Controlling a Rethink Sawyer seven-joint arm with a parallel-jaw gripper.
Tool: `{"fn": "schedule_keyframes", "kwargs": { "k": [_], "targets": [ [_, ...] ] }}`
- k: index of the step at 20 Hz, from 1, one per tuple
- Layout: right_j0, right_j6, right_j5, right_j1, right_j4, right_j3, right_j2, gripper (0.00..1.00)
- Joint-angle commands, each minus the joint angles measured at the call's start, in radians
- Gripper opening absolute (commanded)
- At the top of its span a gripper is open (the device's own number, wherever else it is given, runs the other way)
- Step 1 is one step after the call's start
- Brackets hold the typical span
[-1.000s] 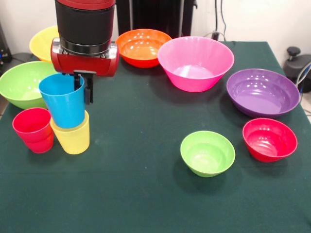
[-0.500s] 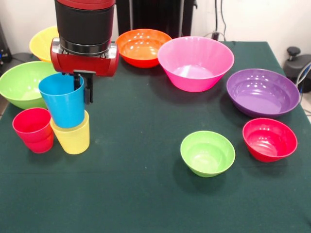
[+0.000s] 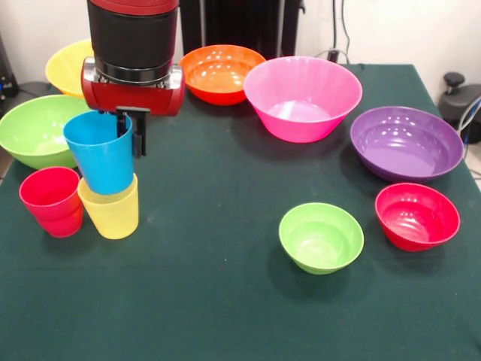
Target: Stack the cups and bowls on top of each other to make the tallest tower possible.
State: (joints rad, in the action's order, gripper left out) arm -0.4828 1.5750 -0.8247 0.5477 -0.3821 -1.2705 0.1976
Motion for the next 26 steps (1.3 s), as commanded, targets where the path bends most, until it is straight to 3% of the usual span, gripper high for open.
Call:
{"fn": "schedule_keyframes", "kwargs": {
  "k": [1,26],
  "targets": [
    [-0.003,-0.08,0.031,-0.03,-0.068,-0.101,0.029,0.0],
    [-0.043,-0.141,0.091,-0.046,-0.104,-0.099,0.049,0.0]
  ]
}}
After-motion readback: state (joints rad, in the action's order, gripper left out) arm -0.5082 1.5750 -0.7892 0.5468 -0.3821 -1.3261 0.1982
